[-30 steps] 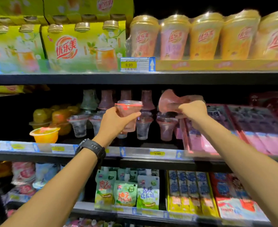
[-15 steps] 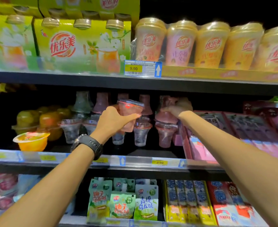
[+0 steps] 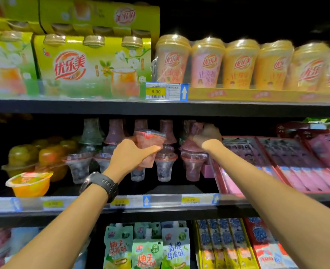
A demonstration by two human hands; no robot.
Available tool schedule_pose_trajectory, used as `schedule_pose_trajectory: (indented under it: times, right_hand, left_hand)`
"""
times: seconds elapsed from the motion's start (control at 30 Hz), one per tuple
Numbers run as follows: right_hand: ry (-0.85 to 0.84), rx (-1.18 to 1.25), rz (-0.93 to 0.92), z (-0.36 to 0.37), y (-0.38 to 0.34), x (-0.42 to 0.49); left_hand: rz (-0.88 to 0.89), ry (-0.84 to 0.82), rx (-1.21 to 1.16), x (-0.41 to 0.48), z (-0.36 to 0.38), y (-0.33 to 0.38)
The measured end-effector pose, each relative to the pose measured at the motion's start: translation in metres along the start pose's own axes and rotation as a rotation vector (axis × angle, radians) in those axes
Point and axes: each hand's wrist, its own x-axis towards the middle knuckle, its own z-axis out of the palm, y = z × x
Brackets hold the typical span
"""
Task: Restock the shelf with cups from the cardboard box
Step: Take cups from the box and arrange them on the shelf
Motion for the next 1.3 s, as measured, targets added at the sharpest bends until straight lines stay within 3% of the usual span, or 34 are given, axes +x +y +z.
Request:
schedule_pose_trajectory:
  times: [0.17,0.33,0.47,0.77,0.87,0.97,1.1,1.2,1.3]
  right_hand:
    - [0.027,0.041,0.017,-0.002,0.003,-0.005]
    - [0.101,0.239,-0.064,0.008,0.021,-0.031]
    - [0.136,0.262,-0.144,0.014,0.027,-0.042]
    - [0.106,0.261,-0.126,0.008,0.036,-0.035]
    - [0.096,0.261,-0.121,0.011,0.036,-0.031]
    - [0.092,0.300,-0.120,0.015,0.037,-0.026]
    - [0.113,0.290,-0.106,0.018,0.037,-0.021]
    - [0.122,0.241,-0.066,0.016,0.033,-0.012]
    - [0.111,0.085,0.013,0.015,0.025,-0.003]
  left_hand:
    - [0.010,0.036,0.121,-0.007,-0.008,0.022]
    - [-0.007,0.060,0.287,-0.001,-0.012,0.030]
    - [0.017,0.042,0.324,0.004,-0.012,0.033]
    - [-0.200,-0.072,0.256,0.028,-0.016,0.033]
    - [-0.166,-0.126,0.066,0.037,-0.008,0.029]
    - [-0.211,-0.025,0.017,0.044,0.007,0.042]
    - [-0.088,0.010,0.270,0.044,0.021,0.057]
    - [0.016,0.017,0.324,0.045,0.031,0.056]
    - [-0.003,0.024,0.313,0.053,0.039,0.052]
